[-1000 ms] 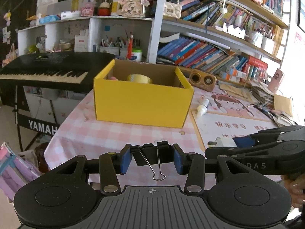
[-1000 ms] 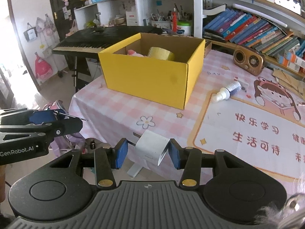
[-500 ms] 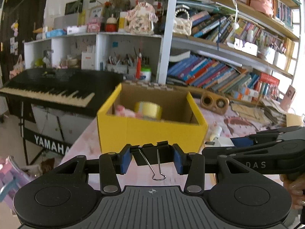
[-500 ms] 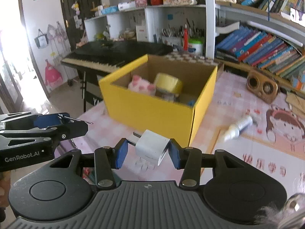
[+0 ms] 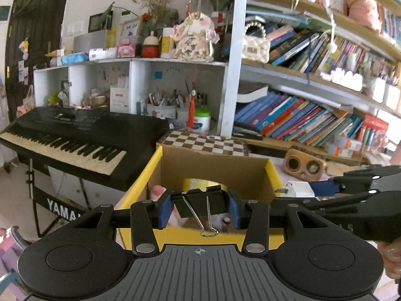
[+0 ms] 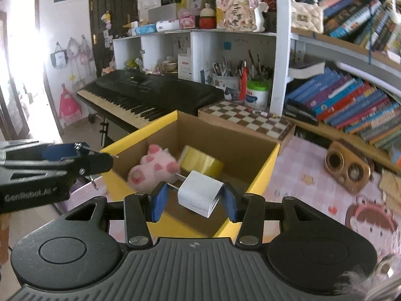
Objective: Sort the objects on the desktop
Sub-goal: 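Lower the clip and plug into the yellow box and open both grippers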
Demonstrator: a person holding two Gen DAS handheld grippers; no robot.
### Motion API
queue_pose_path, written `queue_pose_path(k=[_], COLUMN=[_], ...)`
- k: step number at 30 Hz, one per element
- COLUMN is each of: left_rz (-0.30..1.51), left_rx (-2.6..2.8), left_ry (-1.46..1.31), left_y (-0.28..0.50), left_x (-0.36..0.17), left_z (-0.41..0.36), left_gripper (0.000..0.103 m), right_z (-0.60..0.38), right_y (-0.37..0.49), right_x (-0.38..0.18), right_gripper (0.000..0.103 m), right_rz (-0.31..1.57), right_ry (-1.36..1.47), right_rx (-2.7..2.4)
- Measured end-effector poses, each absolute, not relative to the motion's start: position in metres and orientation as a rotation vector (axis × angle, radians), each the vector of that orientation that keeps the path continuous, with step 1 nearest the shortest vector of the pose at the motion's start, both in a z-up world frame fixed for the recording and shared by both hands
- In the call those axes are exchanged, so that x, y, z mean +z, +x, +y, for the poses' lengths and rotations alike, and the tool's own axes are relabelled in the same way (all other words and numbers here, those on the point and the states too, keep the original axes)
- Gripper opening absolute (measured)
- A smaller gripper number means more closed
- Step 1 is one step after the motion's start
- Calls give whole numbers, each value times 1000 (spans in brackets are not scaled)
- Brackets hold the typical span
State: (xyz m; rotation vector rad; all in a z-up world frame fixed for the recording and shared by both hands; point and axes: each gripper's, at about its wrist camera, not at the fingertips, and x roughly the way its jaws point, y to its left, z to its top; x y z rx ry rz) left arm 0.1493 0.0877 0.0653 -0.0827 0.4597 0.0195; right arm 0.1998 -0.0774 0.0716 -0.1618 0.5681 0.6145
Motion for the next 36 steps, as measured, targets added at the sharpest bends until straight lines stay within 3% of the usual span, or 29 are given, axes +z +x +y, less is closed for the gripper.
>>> queue_pose_path(k=[16,24,36], left_rz=[698,780,814], left_rx=[10,23,16], left_ry=[-30,2,51], left_y=[246,250,252], left_x=[17,-2,-5], left_z=[89,83,63], left_gripper=[43,43,44], right_z=[-29,-24,-23], right_y=[288,302,304], right_x=[29,-1,-12], right_gripper=[44,44,45], right_rz=[624,704,660], right_ry=[-513,-629,-821], right_rx=[749,805,853])
